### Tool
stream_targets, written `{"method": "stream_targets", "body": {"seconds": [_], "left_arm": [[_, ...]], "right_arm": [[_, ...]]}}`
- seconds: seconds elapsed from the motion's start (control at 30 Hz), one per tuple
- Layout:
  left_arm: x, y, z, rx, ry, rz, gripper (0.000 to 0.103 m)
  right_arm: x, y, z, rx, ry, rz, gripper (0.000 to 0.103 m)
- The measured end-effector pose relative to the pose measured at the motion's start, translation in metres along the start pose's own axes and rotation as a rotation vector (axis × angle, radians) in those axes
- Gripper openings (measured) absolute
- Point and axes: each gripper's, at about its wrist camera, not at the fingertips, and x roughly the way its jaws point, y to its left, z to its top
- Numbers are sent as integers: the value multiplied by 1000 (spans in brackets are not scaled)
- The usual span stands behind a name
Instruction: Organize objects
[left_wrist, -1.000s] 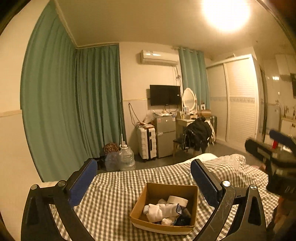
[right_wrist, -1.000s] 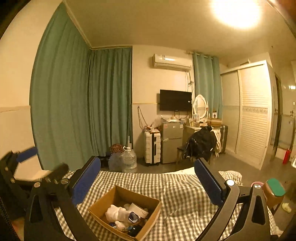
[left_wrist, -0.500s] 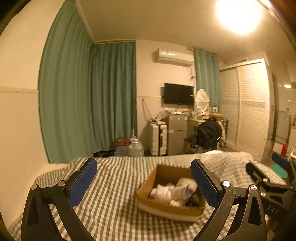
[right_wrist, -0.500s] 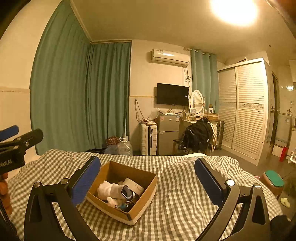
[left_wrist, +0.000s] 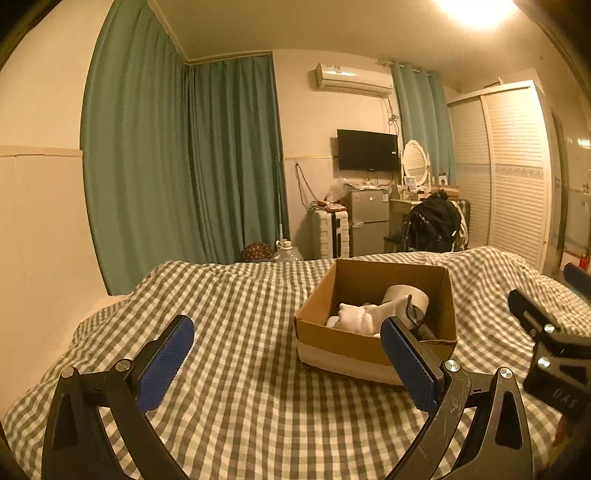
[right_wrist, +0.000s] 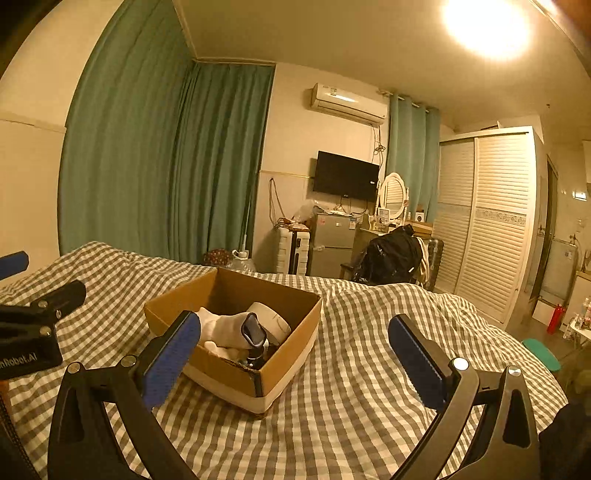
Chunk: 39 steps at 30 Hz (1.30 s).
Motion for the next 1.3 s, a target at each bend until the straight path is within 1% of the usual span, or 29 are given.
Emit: {"method": "stream_targets", "body": {"seconds": [0.13, 0.33, 0.9, 1.3], "left_arm": [[1, 1, -4, 3, 10, 4, 103], [4, -1, -6, 25, 21, 11, 103], [9, 1, -9, 6, 49, 0, 103], [9, 3, -9, -10, 54, 0, 103]], "right_arm": [[3, -4, -1, 18, 9, -20, 102], [5, -6, -2, 36, 18, -19, 102], [7, -3, -4, 23, 34, -16, 102], [7, -1, -5, 15, 43, -14, 102]]}}
